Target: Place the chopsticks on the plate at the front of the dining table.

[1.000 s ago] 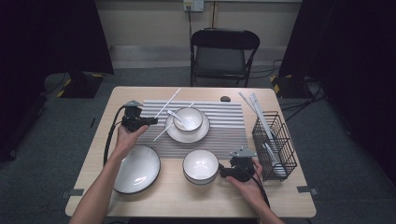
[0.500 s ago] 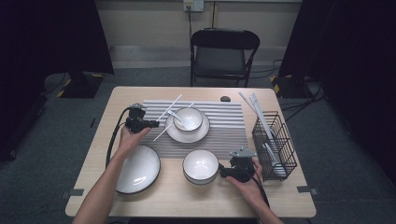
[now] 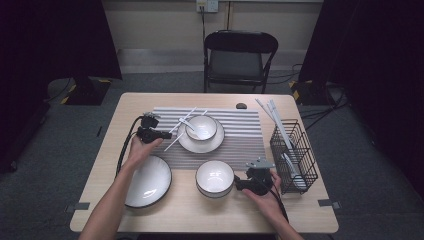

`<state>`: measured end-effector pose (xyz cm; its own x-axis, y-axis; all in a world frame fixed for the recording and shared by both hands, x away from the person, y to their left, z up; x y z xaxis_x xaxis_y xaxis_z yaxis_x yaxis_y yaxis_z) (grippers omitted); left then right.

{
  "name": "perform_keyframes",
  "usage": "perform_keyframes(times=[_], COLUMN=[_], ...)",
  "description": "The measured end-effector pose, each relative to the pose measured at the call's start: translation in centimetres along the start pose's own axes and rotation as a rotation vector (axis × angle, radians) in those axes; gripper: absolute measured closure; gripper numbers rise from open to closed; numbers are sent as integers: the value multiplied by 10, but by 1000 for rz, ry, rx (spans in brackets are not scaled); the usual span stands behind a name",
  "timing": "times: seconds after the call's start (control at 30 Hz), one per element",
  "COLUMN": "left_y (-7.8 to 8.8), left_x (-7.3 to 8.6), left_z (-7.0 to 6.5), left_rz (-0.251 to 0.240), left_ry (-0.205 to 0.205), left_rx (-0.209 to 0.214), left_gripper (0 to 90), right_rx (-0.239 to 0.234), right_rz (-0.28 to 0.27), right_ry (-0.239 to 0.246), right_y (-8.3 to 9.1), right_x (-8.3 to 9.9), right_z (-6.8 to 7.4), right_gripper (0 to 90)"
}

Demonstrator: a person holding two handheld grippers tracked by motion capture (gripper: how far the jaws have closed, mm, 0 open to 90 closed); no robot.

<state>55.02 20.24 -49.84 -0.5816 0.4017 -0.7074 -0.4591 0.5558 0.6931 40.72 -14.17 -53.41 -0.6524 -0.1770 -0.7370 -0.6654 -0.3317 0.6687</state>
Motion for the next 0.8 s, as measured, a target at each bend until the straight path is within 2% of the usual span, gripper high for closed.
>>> perform_keyframes(times=[0.13,0.17,0.23,0.3,0.5,0.57,0.77,0.8], left_y=[-3,-3,-3,-5,-6,-7,-8,-8], left_x=[2,2,2,3,2,3,4,4], left_z=[-2,-2,-3,-2,-3,-3,-4,-3], left_rz=[34,36,29,50,49,63,82,67], left_ry=[-9,-18,-15,-18,-10,-6,-21,-18], left_rx=[11,-2,6,6,5,11,3,7], left_gripper=[856,856,856,855,854,852,833,823], right_rx=[0,0,0,1,1,1,1,1], right_rz=[0,0,0,0,0,0,0,0], right_ry=[0,0,0,0,0,0,0,0], right_y=[0,0,0,0,0,0,0,0], right_x=[0,0,0,0,0,0,0,0], right_z=[0,0,0,0,0,0,0,0], right_gripper=[204,204,204,205,205,204,204,205])
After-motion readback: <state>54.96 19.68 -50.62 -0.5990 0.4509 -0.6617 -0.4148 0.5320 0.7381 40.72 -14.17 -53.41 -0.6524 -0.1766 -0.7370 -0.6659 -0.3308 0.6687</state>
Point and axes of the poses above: each handheld gripper's, and its own axes: y roughly backward along the jaws, x roughly out of its underside, z roughly to its left, the point moved 5 cm from there along -y, roughly forward along the jaws, and after that the axes turned 9 degrees about -y, right-handed, at the moved point
